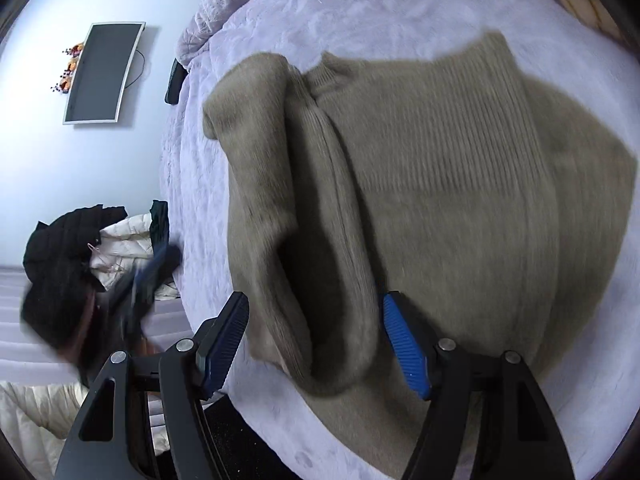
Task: Fold small clothes
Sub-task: 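Fold the held edge over the stacked sweater with the right gripper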
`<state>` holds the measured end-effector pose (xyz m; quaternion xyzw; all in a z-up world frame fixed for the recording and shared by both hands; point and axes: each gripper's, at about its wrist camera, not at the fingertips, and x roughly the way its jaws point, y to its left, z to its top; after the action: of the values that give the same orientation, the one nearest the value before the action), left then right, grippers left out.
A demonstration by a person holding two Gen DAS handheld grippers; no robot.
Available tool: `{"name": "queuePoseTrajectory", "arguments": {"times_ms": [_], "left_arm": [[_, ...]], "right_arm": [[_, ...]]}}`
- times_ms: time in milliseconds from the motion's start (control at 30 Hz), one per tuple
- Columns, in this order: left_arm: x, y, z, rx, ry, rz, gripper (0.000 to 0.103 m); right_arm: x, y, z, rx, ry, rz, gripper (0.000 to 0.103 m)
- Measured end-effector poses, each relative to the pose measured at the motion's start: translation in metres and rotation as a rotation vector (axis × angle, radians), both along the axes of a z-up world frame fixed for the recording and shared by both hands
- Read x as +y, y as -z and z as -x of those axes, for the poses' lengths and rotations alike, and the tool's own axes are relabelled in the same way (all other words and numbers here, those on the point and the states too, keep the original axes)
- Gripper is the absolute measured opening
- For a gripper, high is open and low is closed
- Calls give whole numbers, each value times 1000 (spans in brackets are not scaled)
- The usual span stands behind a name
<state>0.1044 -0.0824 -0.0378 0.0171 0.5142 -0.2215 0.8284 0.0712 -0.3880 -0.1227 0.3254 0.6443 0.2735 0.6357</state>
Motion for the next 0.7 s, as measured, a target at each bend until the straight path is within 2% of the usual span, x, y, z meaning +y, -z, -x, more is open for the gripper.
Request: {"name": "queuePoseTrajectory", "arguments": {"times_ms": [67,133,167,200,300,433,533,633,700], "left_arm": [[3,19,-31,53,-49,13,12],[-1,30,-55,67,-69,9,12],[-3,32,-58,64,-64,11,12],[-7,33,-62,63,-57,13,12],[-21,27,-64,58,-10,15,12],[-51,7,-45,17,90,26,12],[-87,1,-24,30,175,55,12],[-122,9,4,50,260,61,12],[-133,20,14,76,260,54,12]], "right_arm": [[4,8,0,4,24,-10,74],[6,12,-3,-2,76,-44,67],[7,13,-5,-6,100,-59,44],[10,13,-8,-6,128,-59,12],[19,2,-9,-44,169,-48,12],[13,-36,9,-138,238,-160,11],[6,-55,32,-171,283,-200,11],[-5,-56,61,-171,345,-209,11],[-12,-45,80,-141,389,-157,11]]}}
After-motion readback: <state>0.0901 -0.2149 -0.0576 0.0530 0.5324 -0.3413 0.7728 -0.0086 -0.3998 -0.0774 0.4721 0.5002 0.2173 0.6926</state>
